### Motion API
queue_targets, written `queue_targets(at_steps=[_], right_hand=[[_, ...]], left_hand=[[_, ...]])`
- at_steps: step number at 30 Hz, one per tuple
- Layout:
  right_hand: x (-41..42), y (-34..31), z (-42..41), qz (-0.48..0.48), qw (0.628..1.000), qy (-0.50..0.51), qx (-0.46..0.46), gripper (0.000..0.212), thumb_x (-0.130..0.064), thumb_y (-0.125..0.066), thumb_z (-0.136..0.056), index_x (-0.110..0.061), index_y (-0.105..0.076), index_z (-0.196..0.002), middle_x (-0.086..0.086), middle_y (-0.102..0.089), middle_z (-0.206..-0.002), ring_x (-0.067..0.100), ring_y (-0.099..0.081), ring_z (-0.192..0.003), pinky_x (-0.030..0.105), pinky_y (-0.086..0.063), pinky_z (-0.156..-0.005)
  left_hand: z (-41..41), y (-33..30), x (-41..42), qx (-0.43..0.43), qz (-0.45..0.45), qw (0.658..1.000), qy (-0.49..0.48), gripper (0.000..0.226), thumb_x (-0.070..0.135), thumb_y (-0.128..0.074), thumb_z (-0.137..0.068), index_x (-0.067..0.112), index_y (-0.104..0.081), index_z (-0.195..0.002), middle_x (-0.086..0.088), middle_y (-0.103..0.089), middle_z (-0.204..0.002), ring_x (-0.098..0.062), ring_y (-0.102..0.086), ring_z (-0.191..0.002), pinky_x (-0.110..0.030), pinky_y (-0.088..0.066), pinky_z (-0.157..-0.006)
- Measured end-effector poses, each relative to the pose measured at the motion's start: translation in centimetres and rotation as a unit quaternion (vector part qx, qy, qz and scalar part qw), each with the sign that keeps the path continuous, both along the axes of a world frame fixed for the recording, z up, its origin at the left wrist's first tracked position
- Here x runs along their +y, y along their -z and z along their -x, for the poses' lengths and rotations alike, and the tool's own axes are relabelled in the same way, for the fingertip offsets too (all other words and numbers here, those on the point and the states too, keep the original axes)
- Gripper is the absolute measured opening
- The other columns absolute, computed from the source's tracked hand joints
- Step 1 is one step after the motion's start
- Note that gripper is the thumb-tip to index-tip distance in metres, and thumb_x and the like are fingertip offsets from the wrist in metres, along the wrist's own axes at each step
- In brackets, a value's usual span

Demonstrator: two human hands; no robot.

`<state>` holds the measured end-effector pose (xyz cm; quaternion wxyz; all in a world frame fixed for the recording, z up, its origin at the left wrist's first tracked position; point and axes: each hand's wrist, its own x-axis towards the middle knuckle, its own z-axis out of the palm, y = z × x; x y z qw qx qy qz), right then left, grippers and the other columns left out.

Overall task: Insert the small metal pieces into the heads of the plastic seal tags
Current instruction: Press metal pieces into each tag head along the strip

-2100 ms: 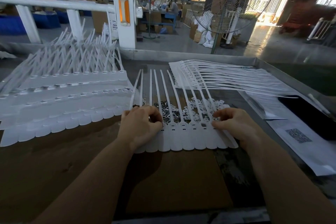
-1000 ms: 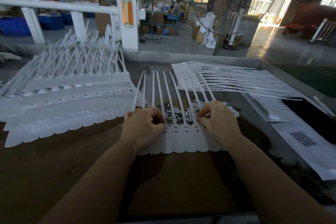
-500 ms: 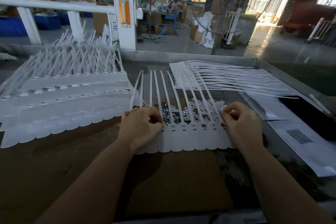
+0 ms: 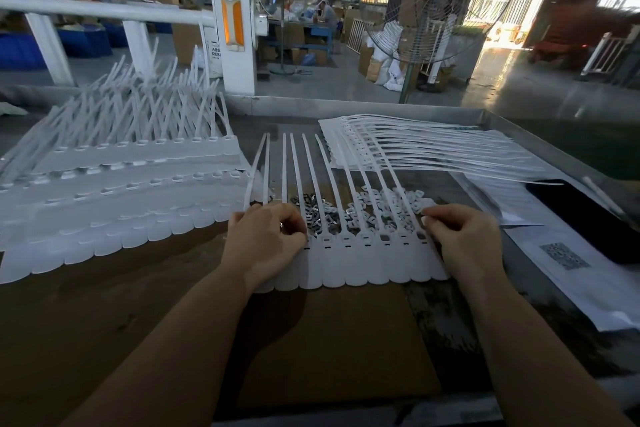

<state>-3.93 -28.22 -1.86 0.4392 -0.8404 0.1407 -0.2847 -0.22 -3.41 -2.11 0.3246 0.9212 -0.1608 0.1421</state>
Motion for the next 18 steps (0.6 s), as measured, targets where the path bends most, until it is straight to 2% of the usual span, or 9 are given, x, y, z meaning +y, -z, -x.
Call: queue_targets(at_steps=[2, 5, 11, 15, 18], right_hand=[[-0.02, -0.12, 0.09, -0.004, 1.000, 0.003, -0.004, 0.010, -0.008, -0.068, -0.082, -0.013, -0.073, -0.088, -0.006, -0.067, -0.080, -0.002, -0.059, -0.077, 0.010, -0.042, -0.068], [0.03, -0.24, 0.13, -0.002, 1.000, 0.015, -0.005, 0.006, -0.011, -0.071, -0.080, -0.017, -0.070, -0.082, -0.004, -0.067, -0.078, 0.007, -0.062, -0.078, 0.021, -0.048, -0.073], [0.11, -0.31, -0.07, -0.022, 0.999, 0.011, 0.045, 0.015, -0.008, -0.070, -0.079, -0.020, -0.066, -0.071, -0.003, -0.065, -0.079, 0.016, -0.061, -0.082, 0.033, -0.050, -0.082], [0.08, -0.42, 0.03, -0.045, 0.996, 0.006, 0.071, 0.026, -0.004, -0.070, -0.075, -0.022, -0.064, -0.059, -0.004, -0.064, -0.073, 0.014, -0.058, -0.077, 0.030, -0.044, -0.073], [0.11, -0.33, 0.11, -0.044, 0.995, 0.001, 0.087, 0.023, -0.004, -0.070, -0.075, -0.020, -0.065, -0.059, -0.003, -0.064, -0.070, 0.011, -0.056, -0.072, 0.028, -0.042, -0.068]], left_hand=[[-0.02, -0.07, 0.01, 0.001, -0.002, 1.000, 0.001, 0.019, 0.023, -0.063, -0.080, 0.037, -0.054, -0.069, 0.020, -0.056, -0.079, -0.008, -0.050, -0.089, -0.025, -0.017, -0.082], [-0.06, -0.09, 0.00, 0.003, -0.008, 1.000, 0.002, 0.021, 0.024, -0.063, -0.081, 0.039, -0.053, -0.070, 0.020, -0.056, -0.082, -0.007, -0.049, -0.090, -0.025, -0.017, -0.083], [-0.07, -0.01, 0.01, 0.001, -0.010, 1.000, 0.004, 0.024, 0.026, -0.063, -0.081, 0.040, -0.050, -0.067, 0.022, -0.052, -0.079, -0.006, -0.048, -0.089, -0.024, -0.015, -0.080], [-0.07, 0.03, 0.07, 0.002, -0.016, 1.000, 0.003, 0.025, 0.026, -0.063, -0.081, 0.040, -0.049, -0.066, 0.023, -0.051, -0.078, -0.006, -0.048, -0.089, -0.025, -0.016, -0.081], [-0.02, 0.07, 0.12, 0.001, -0.013, 1.000, 0.005, 0.025, 0.025, -0.063, -0.081, 0.040, -0.049, -0.065, 0.024, -0.051, -0.077, -0.006, -0.048, -0.088, -0.025, -0.016, -0.081]])
